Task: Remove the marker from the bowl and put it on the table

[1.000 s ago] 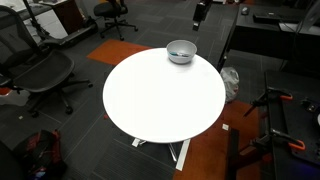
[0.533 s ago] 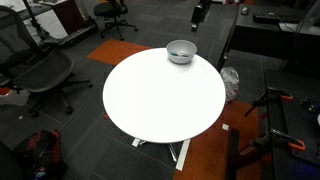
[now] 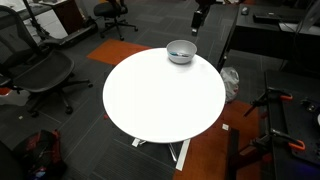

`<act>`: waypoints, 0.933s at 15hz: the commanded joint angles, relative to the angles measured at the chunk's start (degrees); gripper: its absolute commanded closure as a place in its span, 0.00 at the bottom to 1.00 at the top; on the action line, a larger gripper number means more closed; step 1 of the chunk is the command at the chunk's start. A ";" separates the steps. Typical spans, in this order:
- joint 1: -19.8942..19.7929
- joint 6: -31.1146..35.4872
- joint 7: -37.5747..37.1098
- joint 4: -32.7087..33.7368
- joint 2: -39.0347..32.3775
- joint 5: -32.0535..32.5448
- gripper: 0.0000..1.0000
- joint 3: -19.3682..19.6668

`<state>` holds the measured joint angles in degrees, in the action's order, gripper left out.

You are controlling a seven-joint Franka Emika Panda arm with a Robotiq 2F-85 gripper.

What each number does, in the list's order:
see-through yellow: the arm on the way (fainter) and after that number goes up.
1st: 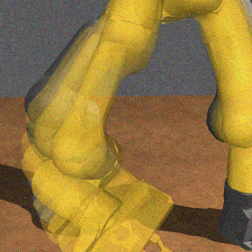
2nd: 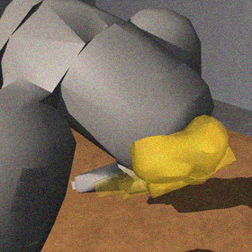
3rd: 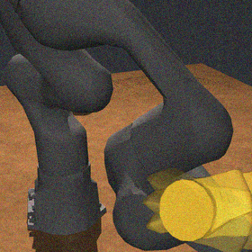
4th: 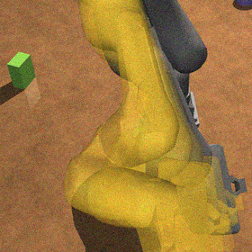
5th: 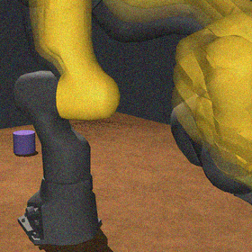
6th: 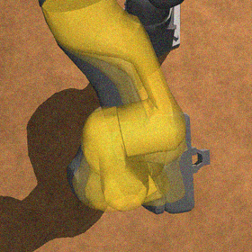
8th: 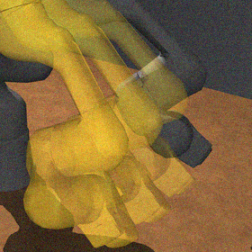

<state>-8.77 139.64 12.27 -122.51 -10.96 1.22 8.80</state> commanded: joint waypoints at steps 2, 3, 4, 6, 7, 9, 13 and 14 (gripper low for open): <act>-1.18 2.20 2.83 1.61 -2.39 0.55 0.00 -0.52; -1.45 2.69 3.99 1.90 -3.03 0.32 0.00 -0.62; -1.72 3.66 4.67 2.22 -3.75 0.21 0.00 -0.65; -2.46 6.22 6.00 2.68 -5.22 -0.83 0.00 -0.89; -3.02 8.93 6.44 2.72 -5.97 -1.94 0.00 -1.22; -4.30 14.04 7.62 2.90 -7.50 -3.48 0.00 -2.08; -6.95 16.38 8.96 4.84 -10.93 -5.57 0.00 -4.08; -7.49 16.19 9.35 5.47 -11.62 -5.63 0.00 -4.45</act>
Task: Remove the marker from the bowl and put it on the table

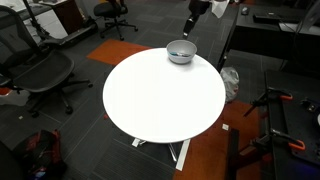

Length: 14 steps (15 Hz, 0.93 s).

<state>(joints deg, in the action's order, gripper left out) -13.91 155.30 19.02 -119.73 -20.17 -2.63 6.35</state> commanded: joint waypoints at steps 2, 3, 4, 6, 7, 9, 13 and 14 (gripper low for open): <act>-3.24 -0.45 2.92 4.32 -3.92 -1.44 0.00 -2.59; -3.61 -0.82 3.08 5.31 -4.84 -1.23 0.00 -2.81; -4.05 -1.32 3.39 6.27 -5.73 -1.17 0.00 -3.03; -4.92 -2.29 3.76 8.47 -7.82 -1.24 0.00 -3.60; -5.30 -2.58 3.87 9.56 -8.95 -1.11 0.00 -3.83; -5.88 -3.71 4.06 11.43 -10.79 -0.90 0.00 -4.25; -6.34 -5.39 3.98 14.19 -13.74 -0.48 0.00 -4.71; -6.37 -6.04 3.83 14.89 -14.42 -0.47 0.00 -4.86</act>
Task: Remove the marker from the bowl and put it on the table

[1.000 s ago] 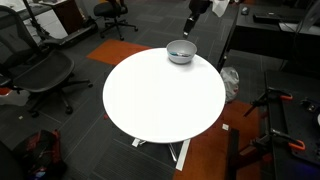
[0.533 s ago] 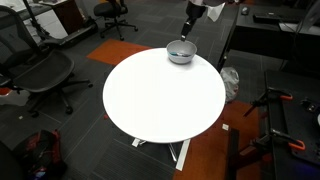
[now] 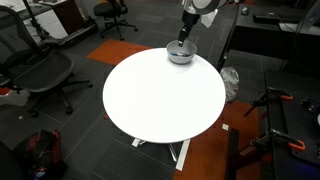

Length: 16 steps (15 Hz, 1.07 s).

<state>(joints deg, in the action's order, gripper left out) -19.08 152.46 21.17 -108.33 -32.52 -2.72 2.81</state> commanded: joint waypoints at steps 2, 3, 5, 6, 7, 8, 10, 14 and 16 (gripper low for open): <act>-1.15 -4.48 1.52 4.99 -3.46 -0.28 0.00 -1.44; -0.93 -5.05 1.28 5.77 -4.16 -0.05 0.00 -1.30; -0.60 -6.24 0.89 7.48 -5.65 0.35 0.00 -1.04; -0.65 -6.92 0.92 8.36 -6.42 0.34 0.00 -1.11; -0.47 -7.65 0.68 9.27 -7.25 0.58 0.00 -0.89; -0.38 -8.36 0.58 10.05 -7.93 0.71 0.00 -0.80; -0.07 -9.34 0.21 11.60 -9.33 1.17 0.00 -0.45; 0.22 -10.90 -0.21 14.26 -11.77 1.68 0.00 -0.10; 0.49 -11.52 -0.54 15.41 -12.81 2.13 0.00 0.29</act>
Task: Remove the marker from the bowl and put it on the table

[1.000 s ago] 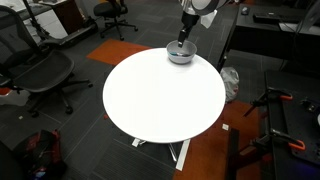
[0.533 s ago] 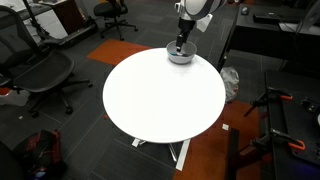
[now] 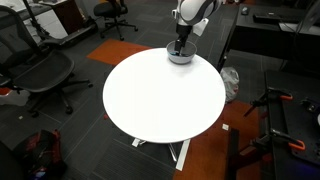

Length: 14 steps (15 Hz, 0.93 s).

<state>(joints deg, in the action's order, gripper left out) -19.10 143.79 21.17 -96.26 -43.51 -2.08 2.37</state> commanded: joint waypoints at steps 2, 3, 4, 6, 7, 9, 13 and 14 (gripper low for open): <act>0.66 -3.59 -0.70 4.37 -2.59 2.01 0.00 1.01; 0.61 -3.90 -0.60 4.82 -2.95 2.22 0.00 1.01; 0.60 -4.11 -0.64 5.26 -3.28 2.39 0.00 1.04; 0.55 -4.16 -0.56 5.86 -3.83 2.62 0.28 1.01; 0.53 -4.24 -0.56 6.20 -4.07 2.67 0.34 0.98; 0.54 -4.43 -0.61 6.65 -4.38 2.74 0.51 0.97; 0.51 -4.91 -0.56 7.33 -4.80 2.78 0.81 0.96; 0.53 -5.05 -0.57 7.47 -4.87 2.80 0.88 0.98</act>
<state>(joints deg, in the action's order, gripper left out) -18.99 141.24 21.16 -90.89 -47.74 -0.33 2.83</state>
